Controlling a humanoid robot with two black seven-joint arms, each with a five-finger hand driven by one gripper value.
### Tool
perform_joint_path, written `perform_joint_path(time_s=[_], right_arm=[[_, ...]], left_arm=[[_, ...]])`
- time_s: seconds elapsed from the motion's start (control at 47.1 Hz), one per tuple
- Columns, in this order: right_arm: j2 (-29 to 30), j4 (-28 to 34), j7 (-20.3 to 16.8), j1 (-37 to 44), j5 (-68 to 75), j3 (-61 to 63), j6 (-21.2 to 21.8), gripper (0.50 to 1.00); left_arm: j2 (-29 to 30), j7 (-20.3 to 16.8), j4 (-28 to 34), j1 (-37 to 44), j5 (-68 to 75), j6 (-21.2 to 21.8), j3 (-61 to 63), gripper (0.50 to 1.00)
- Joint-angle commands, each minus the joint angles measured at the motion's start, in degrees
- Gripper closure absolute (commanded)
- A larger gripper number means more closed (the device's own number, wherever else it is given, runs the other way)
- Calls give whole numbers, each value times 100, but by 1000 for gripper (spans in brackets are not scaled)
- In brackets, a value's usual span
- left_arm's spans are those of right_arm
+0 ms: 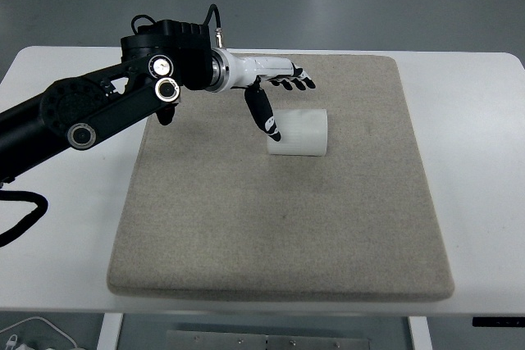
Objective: Flip white cup upright
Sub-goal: 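Close the left hand's fingers around the white cup's body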
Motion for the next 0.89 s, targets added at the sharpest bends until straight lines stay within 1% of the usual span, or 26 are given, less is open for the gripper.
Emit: perform_joint_path(time_s=[0.0, 0.276, 0.552, 0.721, 0.87], right_arm=[[0, 2, 0, 0, 0, -3, 0, 570], [0, 2, 0, 0, 0, -3, 0, 570], [0, 2, 0, 0, 0, -3, 0, 570], [0, 2, 0, 0, 0, -3, 0, 570], [0, -7, 0, 0, 0, 5, 0, 570]], left_arm=[[-118, -8, 83, 24, 119, 20, 10, 516], [-549, -26, 478, 86, 313, 126, 10, 516], [-698, -52, 786, 86, 330, 126, 19, 516], [-804, -52, 830, 121, 392, 126, 19, 516], [-918, -79, 997, 121, 523, 126, 27, 516]])
